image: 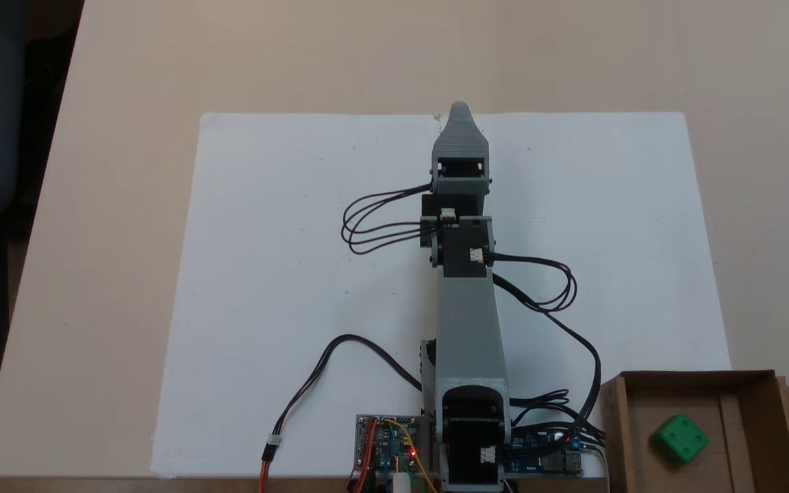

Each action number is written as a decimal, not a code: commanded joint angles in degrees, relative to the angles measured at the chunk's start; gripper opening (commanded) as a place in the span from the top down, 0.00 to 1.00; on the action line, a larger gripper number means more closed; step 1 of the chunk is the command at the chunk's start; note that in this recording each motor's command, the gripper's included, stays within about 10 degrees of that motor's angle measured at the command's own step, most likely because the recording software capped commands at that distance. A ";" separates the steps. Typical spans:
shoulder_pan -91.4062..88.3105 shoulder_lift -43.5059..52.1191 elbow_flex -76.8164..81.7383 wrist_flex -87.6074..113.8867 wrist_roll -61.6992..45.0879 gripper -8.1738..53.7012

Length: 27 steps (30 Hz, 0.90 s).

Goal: Grasp a green dice and put it in the bin.

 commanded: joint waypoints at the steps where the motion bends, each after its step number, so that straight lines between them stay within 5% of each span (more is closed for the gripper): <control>1: -0.88 2.81 0.53 -9.74 -3.08 0.17; 27: 1.93 11.25 34.54 -55.26 -4.13 0.17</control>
